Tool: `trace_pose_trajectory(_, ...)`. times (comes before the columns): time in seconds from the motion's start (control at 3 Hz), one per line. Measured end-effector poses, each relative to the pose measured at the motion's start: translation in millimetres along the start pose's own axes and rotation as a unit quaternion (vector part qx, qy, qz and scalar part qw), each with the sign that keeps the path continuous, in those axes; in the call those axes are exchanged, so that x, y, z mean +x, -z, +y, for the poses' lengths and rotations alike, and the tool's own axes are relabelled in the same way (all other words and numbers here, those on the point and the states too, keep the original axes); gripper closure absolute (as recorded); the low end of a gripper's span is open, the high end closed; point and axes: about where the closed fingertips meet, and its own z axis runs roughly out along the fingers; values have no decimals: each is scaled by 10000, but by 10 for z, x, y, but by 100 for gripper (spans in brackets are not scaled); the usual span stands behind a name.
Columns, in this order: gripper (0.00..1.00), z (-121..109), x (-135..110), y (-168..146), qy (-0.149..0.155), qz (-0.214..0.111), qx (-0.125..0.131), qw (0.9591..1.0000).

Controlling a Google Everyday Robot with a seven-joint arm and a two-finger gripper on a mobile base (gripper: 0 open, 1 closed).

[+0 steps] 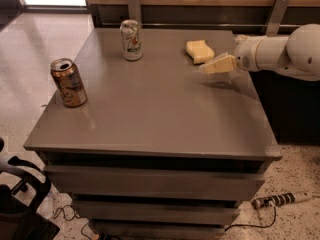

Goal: Move sponge near orange can

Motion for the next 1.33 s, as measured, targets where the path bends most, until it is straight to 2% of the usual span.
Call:
trace_pose_trajectory(0.33, 0, -7, 51, -345, -158, -133, -207, 9996)
trace_pose_trajectory(0.67, 0, -47, 10, -538, -221, -249, -321, 9989)
trace_pose_trajectory(1.0, 0, -102, -43, -678, -245, -307, -413, 9984)
trace_pose_trajectory(1.33, 0, -140, 25, -769, -386, -324, -453, 9977)
